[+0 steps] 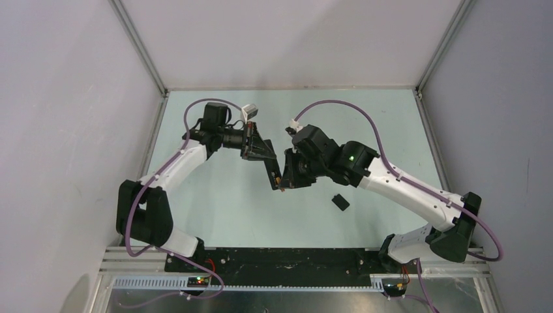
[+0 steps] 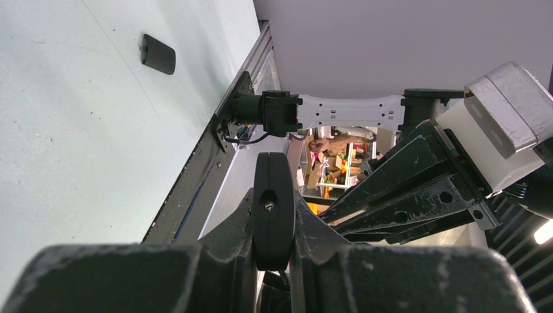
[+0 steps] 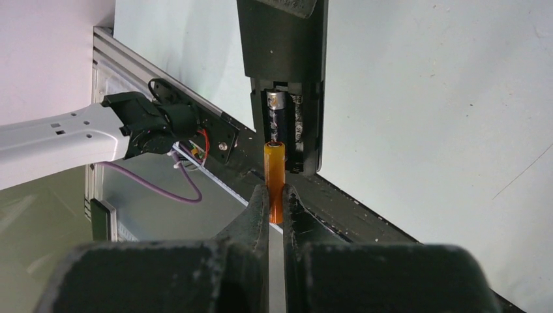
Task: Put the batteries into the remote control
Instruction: Load the battery into the remote control.
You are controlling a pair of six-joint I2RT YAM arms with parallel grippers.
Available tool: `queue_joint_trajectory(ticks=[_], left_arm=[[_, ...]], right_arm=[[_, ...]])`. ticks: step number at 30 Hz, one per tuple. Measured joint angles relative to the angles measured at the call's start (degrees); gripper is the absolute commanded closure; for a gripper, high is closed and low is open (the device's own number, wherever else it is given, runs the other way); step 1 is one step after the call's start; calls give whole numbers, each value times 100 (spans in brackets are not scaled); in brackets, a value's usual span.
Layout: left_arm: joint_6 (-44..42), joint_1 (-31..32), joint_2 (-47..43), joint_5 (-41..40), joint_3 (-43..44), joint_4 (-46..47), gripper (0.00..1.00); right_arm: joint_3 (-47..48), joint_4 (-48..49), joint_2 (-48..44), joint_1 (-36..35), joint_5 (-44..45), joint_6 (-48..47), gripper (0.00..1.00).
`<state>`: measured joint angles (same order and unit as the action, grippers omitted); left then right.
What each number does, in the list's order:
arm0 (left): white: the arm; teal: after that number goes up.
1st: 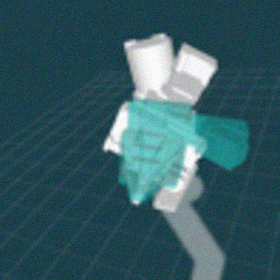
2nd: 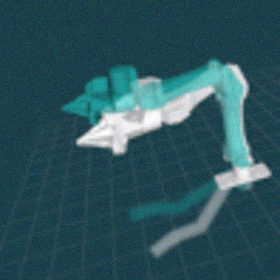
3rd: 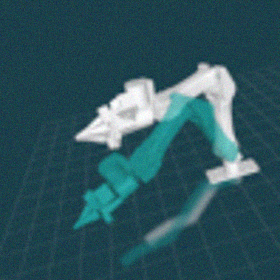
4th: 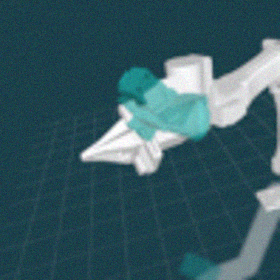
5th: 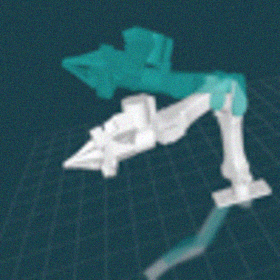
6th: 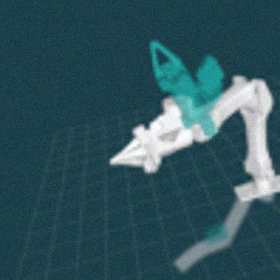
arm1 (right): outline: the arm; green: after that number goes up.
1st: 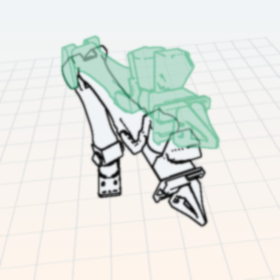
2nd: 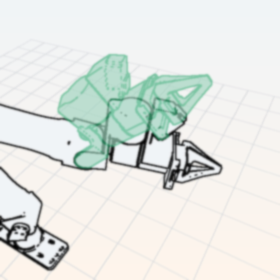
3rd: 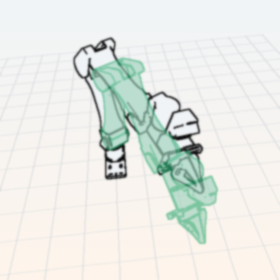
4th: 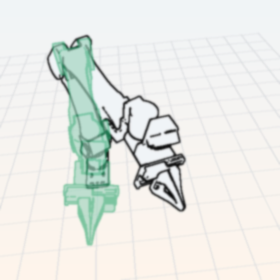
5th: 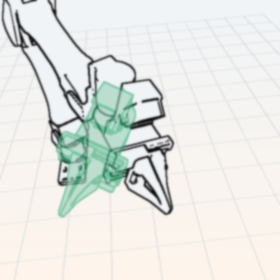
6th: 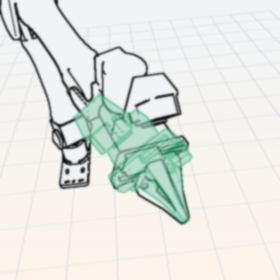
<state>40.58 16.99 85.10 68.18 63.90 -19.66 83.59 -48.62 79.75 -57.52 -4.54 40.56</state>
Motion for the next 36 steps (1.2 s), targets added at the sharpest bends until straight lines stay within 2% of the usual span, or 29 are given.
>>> queue_joint_trajectory(ticks=[36], left_arm=[[-267, 15, -2, -48, -411, 26, 100]], right_arm=[[-22, -81, 518, 39, 39, 142, 100]])
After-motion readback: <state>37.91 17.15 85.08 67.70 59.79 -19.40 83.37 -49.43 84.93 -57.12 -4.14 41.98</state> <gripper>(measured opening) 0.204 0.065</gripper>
